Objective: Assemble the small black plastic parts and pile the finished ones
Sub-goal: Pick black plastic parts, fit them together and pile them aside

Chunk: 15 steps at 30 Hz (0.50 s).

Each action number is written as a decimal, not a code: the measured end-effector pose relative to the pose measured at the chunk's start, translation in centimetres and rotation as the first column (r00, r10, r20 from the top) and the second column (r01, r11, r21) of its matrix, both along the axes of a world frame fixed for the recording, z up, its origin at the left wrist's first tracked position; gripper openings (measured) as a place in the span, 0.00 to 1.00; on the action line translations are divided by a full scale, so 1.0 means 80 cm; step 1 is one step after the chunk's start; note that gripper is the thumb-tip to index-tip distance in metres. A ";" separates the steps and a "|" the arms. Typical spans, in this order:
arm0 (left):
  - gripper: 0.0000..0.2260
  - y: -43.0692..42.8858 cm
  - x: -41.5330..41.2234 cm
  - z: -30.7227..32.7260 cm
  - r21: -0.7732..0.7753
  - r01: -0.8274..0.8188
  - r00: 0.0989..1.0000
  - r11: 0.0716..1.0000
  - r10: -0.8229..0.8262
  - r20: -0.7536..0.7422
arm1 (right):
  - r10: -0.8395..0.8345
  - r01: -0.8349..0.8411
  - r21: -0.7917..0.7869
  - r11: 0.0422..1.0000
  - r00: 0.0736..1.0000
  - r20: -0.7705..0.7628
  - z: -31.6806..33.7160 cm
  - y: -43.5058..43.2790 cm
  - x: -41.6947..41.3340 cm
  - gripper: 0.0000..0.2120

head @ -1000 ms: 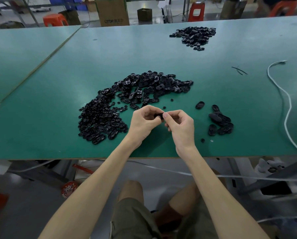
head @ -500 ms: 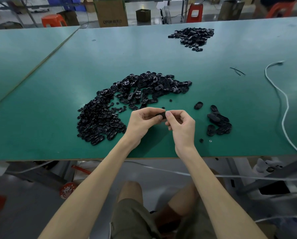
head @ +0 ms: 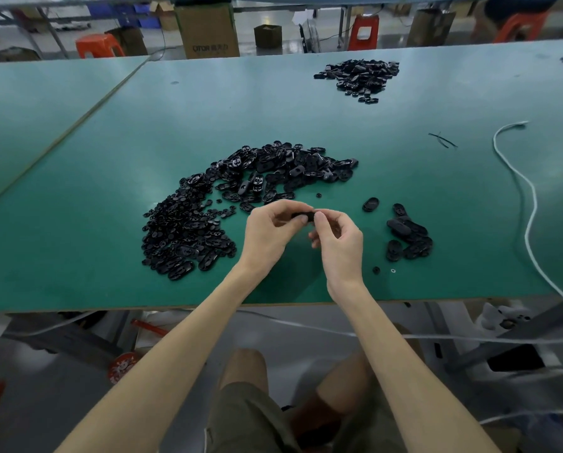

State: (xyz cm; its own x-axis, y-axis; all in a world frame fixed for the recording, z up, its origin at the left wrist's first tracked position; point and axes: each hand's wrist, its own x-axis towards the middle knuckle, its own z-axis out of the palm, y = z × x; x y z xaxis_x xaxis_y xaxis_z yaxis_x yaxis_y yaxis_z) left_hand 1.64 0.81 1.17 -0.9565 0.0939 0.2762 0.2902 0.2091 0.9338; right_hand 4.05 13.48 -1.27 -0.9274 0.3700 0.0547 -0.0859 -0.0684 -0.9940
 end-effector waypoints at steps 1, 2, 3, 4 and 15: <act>0.09 0.005 -0.001 0.011 -0.033 -0.026 0.998 0.999 0.024 -0.053 | -0.007 0.007 -0.014 1.000 1.000 0.006 0.002 0.000 0.000 0.04; 0.09 0.010 -0.003 0.023 -0.055 -0.049 0.994 0.997 0.043 -0.099 | -0.009 0.009 -0.038 0.999 1.000 0.012 0.003 0.000 -0.001 0.05; 0.09 0.018 -0.005 0.035 -0.072 -0.064 0.990 0.995 0.054 -0.134 | -0.007 0.008 -0.066 0.998 1.000 0.017 0.003 0.000 -0.003 0.07; 0.09 0.028 -0.008 0.047 -0.090 -0.063 0.987 0.994 0.049 -0.152 | -0.004 0.005 -0.072 0.997 1.000 0.015 0.004 -0.001 -0.005 0.08; 0.09 0.153 -0.025 0.050 -0.658 0.339 0.928 0.672 -0.353 0.118 | 0.091 -0.079 0.230 0.970 0.995 -0.042 -0.007 0.016 0.011 0.14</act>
